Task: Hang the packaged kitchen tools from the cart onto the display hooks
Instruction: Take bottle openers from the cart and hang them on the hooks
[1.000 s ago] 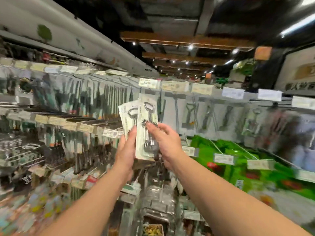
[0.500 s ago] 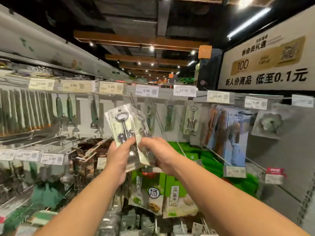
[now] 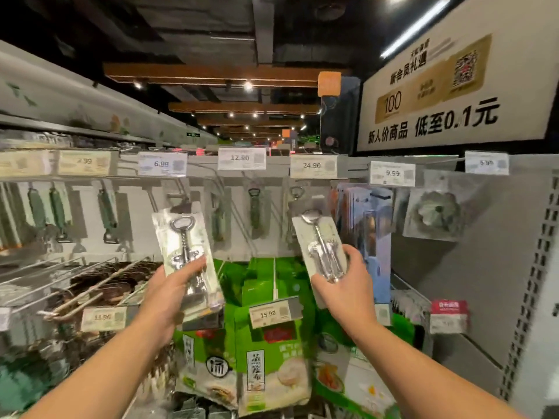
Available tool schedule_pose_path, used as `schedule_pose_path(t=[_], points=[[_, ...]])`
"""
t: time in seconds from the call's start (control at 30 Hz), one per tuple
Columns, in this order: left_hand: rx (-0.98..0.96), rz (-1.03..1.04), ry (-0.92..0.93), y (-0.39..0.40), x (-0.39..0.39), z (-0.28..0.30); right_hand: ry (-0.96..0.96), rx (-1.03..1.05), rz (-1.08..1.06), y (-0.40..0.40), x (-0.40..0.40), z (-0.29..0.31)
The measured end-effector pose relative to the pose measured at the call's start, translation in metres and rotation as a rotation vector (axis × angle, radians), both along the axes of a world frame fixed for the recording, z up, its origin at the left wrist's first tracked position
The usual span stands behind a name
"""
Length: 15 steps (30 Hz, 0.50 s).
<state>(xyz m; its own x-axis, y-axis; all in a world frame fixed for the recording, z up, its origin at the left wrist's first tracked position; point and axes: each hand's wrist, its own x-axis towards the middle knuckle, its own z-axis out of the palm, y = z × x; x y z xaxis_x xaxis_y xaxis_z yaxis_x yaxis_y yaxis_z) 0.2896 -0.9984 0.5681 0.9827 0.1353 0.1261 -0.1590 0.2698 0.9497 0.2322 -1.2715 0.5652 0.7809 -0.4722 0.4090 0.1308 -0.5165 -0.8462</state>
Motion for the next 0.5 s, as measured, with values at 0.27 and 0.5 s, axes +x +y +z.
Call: schedule_pose_path(t=[0.27, 0.5], points=[[0.065, 0.024, -0.015, -0.013, 0.008, 0.004, -0.199, -0.003, 0.026, -0.009, 0.001, 0.005], [0.062, -0.011, -0.004, -0.03, 0.009, 0.009, -0.243, -0.008, 0.034, -0.008, 0.018, 0.012]])
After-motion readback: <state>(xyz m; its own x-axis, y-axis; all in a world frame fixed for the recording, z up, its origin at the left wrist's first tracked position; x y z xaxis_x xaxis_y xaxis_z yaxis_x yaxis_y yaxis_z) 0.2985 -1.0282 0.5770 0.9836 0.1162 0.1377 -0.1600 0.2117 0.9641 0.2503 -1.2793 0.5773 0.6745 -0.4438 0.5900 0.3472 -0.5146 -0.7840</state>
